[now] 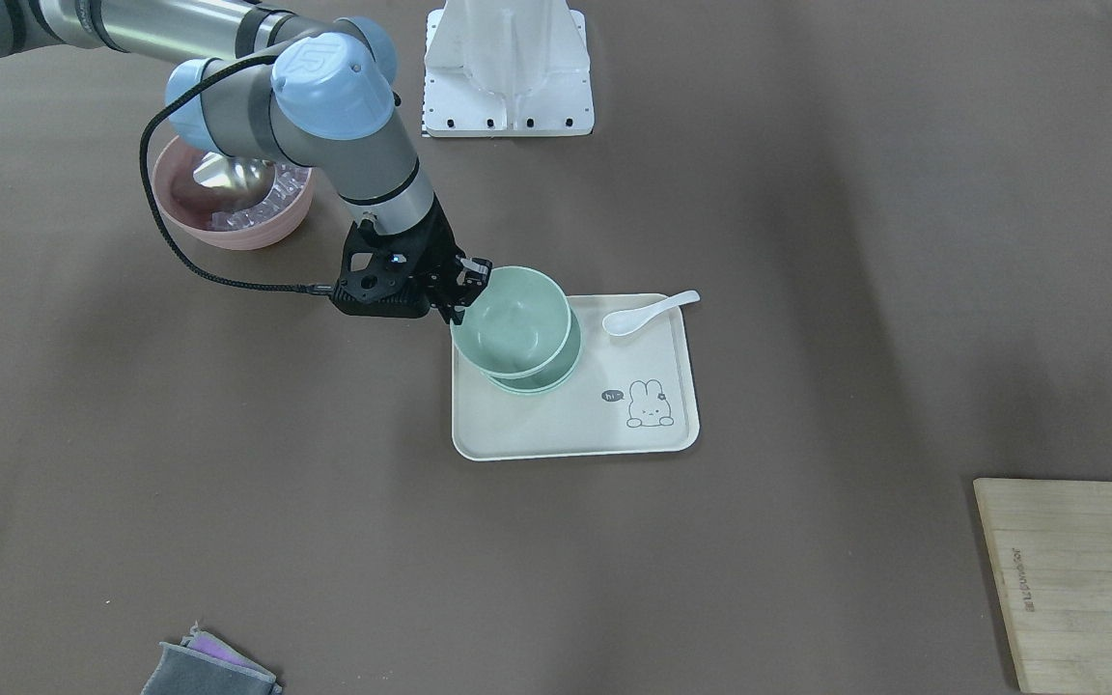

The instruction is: Stack green bowls together

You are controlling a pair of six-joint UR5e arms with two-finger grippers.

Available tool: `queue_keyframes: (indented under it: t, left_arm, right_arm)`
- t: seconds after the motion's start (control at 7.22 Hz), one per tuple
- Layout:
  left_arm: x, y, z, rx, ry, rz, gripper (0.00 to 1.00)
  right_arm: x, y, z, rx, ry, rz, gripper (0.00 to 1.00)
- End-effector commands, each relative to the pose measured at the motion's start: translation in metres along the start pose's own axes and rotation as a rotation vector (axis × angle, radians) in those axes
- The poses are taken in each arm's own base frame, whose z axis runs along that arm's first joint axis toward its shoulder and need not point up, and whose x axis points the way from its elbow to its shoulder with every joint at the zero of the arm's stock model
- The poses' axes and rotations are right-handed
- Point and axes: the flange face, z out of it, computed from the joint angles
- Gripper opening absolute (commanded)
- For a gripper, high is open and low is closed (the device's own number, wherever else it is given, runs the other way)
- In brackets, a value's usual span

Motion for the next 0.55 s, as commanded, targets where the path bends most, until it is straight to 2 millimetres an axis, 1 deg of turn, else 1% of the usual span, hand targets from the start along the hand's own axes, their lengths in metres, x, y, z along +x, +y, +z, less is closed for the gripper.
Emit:
queue_keyframes:
  t: [0.0,0.28,0.42]
  left_arm:
    - [0.0000,0.0000,0.0000,0.000,0.000,0.000,0.98]
    - [-0.0028,0.0011,0.0049,-0.007,0.005,-0.005,0.98]
    - [-0.0034,0.0014,0.0056,-0.009,0.004,-0.005,0.98]
  right_arm:
    - [-0.0028,0.0019,0.0034,-0.003,0.001,-0.001,0.00]
    - [-0.0065,0.0016,0.0026,-0.003,-0.002,-0.004,0.00]
    - [-0.0112,-0.0005,0.0058,-0.003,0.002,-0.002,0.00]
